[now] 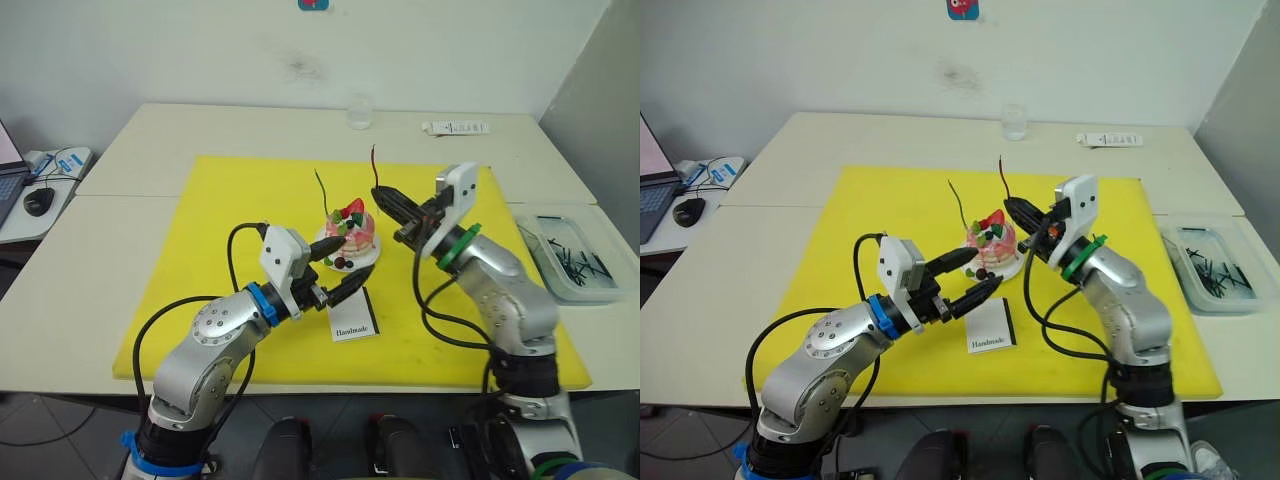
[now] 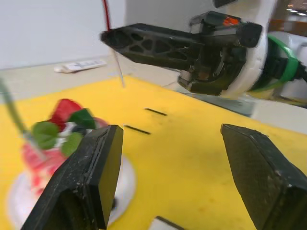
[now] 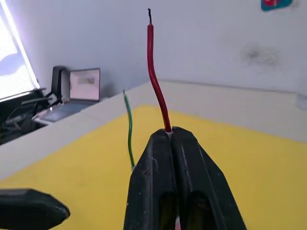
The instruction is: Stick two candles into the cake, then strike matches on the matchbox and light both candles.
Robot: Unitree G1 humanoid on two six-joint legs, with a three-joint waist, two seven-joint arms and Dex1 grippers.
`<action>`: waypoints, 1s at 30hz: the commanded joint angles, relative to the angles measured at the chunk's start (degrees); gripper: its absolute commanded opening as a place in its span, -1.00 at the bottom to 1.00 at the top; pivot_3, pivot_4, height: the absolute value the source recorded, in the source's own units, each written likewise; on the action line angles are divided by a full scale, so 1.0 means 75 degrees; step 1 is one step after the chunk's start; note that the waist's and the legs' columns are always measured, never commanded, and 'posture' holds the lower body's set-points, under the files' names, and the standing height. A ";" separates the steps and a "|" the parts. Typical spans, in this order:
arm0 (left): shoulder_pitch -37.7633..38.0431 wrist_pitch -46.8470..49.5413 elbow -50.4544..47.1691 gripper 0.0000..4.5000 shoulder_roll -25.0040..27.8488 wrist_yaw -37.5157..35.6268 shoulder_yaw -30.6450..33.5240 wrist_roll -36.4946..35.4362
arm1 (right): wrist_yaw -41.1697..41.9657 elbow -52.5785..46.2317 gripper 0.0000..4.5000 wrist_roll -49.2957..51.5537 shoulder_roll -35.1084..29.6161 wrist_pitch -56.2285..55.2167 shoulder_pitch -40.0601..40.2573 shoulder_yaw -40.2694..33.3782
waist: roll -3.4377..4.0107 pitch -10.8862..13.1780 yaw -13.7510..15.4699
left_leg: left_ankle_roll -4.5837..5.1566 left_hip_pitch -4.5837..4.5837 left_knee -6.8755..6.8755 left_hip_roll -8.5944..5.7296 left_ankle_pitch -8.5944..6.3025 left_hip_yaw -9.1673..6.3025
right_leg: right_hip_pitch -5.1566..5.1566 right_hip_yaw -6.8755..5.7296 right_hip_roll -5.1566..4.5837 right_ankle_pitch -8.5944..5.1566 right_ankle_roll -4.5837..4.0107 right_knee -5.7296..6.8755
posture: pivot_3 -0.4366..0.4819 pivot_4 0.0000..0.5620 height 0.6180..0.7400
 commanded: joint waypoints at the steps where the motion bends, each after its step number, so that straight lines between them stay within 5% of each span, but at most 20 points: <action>1: -0.0295 -0.0038 -0.0082 0.62 -0.0145 0.0297 0.0118 0.0079 | -0.0317 0.0569 -1.00 -0.0302 0.0313 -0.1047 -0.0128 -0.0001 | 0.0000 0.0000 -0.0010 | 0.0000 0.0000 0.0001 0.0000 0.0000 0.0004 | -0.0002 0.0001 0.0000 0.0005 0.0003 0.0001 | -0.05 -0.47 1.00; 30: -0.0074 0.0350 -0.0643 0.62 0.0049 0.0609 0.0196 0.0048 | -0.0362 0.2327 -1.00 -0.0448 0.0728 -0.2429 -0.0417 0.0180 | 0.0002 -0.0001 -0.0059 | 0.0000 0.0006 -0.0007 0.0013 0.0000 -0.0001 | -0.0005 0.0003 -0.0006 0.0005 -0.0008 0.0008 | -0.05 -0.47 1.00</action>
